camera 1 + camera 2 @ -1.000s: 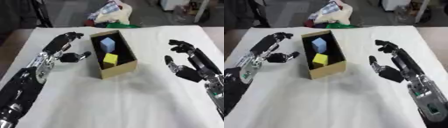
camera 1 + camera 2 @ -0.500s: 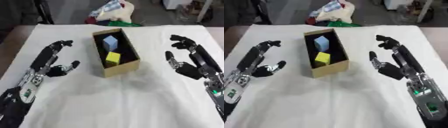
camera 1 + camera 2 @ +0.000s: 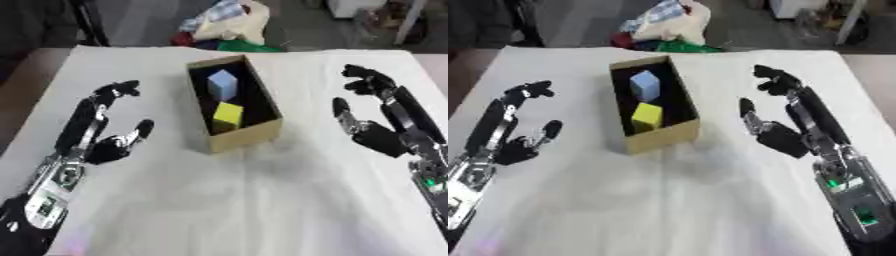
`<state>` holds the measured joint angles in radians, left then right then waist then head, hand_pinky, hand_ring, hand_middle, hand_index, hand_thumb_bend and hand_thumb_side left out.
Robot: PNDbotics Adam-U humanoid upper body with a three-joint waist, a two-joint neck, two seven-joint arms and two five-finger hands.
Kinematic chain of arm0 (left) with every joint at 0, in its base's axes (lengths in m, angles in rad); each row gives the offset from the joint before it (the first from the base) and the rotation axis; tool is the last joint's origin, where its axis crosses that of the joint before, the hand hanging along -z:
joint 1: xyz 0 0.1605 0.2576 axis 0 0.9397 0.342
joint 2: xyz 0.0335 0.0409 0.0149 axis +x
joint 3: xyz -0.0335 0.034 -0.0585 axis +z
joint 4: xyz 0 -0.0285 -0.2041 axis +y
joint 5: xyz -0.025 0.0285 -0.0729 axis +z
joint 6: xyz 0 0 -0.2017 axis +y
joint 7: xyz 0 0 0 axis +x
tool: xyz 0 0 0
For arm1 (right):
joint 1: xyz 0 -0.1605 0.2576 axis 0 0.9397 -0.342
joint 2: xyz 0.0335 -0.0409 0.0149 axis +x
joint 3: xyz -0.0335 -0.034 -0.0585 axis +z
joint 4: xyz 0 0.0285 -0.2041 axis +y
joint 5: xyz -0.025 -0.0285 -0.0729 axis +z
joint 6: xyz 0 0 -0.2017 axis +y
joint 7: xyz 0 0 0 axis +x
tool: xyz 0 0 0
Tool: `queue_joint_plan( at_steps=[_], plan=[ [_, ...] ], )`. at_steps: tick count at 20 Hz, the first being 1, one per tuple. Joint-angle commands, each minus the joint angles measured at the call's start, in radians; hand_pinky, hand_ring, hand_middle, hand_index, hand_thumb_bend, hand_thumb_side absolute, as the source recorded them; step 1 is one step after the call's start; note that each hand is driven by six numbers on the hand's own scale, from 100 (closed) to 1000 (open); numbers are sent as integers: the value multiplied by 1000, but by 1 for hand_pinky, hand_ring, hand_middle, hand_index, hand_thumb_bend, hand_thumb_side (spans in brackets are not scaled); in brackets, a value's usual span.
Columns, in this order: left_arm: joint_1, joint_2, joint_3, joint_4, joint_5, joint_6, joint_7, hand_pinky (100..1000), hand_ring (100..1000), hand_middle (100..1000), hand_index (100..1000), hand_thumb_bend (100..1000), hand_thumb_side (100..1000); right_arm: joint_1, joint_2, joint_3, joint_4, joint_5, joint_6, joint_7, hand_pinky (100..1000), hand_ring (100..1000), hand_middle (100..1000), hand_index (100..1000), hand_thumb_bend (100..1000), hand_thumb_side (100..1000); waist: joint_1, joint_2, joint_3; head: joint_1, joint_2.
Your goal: Pick up objects on the table and place them in the box.
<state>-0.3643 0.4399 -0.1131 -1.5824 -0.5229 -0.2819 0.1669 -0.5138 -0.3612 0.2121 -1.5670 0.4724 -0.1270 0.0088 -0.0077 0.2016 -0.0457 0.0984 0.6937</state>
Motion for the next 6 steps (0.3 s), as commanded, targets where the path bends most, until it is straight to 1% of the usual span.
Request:
queue_joint_plan(
  at_steps=[1, 3, 6],
  plan=[
    [1, 39, 23, -104, 190, 58, -68, 789, 776, 671, 898, 461, 873, -6, -4, -16, -26, -5, 4, -14, 803, 801, 860, 944, 149, 674, 2, -13, 3, -5, 25],
    [7, 54, 39, -142, 289, 87, -117, 789, 775, 669, 897, 459, 874, -2, -1, -18, -28, -4, 6, -17, 803, 800, 860, 942, 144, 669, 1, -14, 4, -8, 34],
    [11, 57, 52, -166, 344, 106, -150, 786, 771, 664, 894, 455, 876, -2, 0, -20, -31, -3, 7, -20, 804, 800, 860, 943, 136, 657, -2, -13, 2, -10, 46]
  ],
)
